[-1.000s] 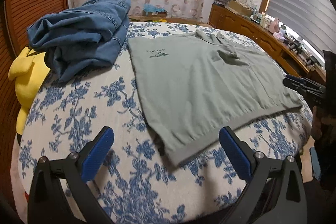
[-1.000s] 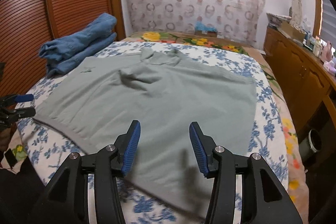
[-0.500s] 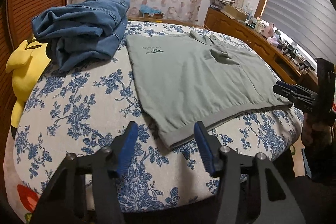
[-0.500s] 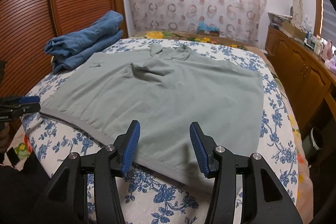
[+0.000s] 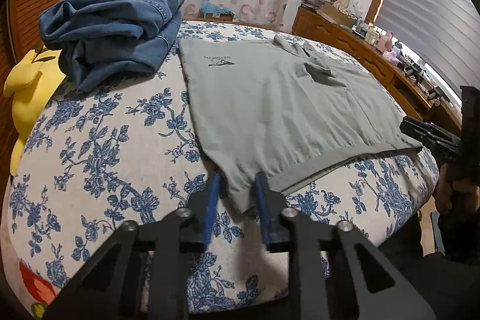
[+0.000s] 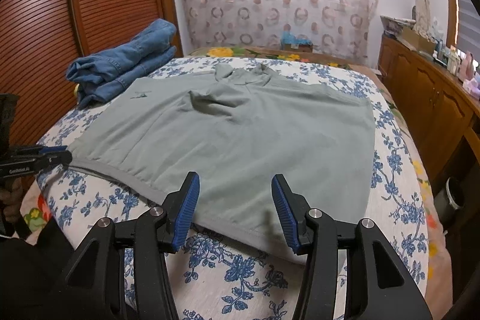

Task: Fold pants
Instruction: 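Close the left gripper on the shirt's side edge near the hem, then fold the held shirt side over toward the center, then open left gripper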

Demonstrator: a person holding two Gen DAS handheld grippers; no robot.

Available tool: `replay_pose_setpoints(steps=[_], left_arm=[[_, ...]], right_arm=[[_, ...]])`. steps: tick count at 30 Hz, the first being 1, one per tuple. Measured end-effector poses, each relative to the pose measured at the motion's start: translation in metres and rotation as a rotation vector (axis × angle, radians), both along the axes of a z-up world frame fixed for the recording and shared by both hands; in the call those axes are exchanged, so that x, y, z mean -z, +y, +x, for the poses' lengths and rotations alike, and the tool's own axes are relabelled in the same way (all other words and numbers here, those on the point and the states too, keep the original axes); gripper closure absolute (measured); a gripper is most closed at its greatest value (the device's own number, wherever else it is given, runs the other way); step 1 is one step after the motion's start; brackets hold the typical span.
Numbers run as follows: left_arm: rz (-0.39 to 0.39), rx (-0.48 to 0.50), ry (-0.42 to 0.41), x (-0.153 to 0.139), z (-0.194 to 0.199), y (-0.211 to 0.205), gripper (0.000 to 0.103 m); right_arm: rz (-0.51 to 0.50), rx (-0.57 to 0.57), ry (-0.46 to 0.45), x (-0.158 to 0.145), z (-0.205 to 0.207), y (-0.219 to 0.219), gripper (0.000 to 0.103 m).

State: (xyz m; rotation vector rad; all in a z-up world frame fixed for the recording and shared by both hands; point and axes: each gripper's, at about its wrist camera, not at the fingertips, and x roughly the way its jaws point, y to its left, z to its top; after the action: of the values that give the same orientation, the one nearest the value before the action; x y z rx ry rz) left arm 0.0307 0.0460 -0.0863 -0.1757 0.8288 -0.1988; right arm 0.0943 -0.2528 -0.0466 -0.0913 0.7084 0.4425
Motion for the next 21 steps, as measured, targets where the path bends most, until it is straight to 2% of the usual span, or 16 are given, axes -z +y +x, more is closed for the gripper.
replay_pose_setpoints(steps=[6, 13, 21], left_arm=[[0.002, 0.014, -0.003, -0.003, 0.001, -0.004, 0.102], [0.017, 0.055, -0.043, -0.022, 0.009, -0.018, 0.103], [0.039, 0.143, -0.095, -0.048, 0.033, -0.053, 0.103]], right_arm=[[0.016, 0.010, 0.008, 0.003, -0.002, -0.004, 0.052], [0.035, 0.026, 0.011, 0.004, -0.005, -0.012, 0.052], [0.047, 0.047, 0.007, 0.003, -0.009, -0.024, 0.052]])
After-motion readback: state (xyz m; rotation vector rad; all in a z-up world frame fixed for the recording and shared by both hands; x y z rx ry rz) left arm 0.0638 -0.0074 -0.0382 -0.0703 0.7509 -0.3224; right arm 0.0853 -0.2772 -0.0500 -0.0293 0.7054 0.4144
